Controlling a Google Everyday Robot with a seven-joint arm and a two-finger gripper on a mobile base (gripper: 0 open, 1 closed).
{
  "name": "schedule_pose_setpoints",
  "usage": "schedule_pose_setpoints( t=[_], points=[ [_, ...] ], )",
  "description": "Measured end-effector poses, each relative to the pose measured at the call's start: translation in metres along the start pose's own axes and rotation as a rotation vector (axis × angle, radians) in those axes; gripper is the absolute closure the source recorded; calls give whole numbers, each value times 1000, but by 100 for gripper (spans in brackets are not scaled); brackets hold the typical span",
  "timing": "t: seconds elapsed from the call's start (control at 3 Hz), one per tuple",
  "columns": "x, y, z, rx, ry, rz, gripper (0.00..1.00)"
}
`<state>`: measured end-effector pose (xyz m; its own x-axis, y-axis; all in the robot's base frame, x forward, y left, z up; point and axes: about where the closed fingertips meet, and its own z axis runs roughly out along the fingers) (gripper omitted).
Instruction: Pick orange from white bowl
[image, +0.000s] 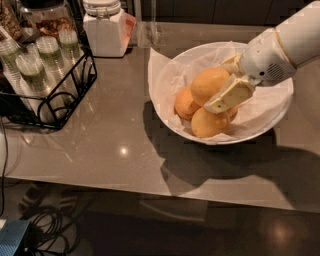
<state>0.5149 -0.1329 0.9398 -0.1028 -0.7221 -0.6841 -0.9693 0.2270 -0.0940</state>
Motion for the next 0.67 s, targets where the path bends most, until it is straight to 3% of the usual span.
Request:
schedule_pose_setpoints(
  t=[0.67],
  points=[
    [-21,77,-65,230,-14,-70,100]
  ],
)
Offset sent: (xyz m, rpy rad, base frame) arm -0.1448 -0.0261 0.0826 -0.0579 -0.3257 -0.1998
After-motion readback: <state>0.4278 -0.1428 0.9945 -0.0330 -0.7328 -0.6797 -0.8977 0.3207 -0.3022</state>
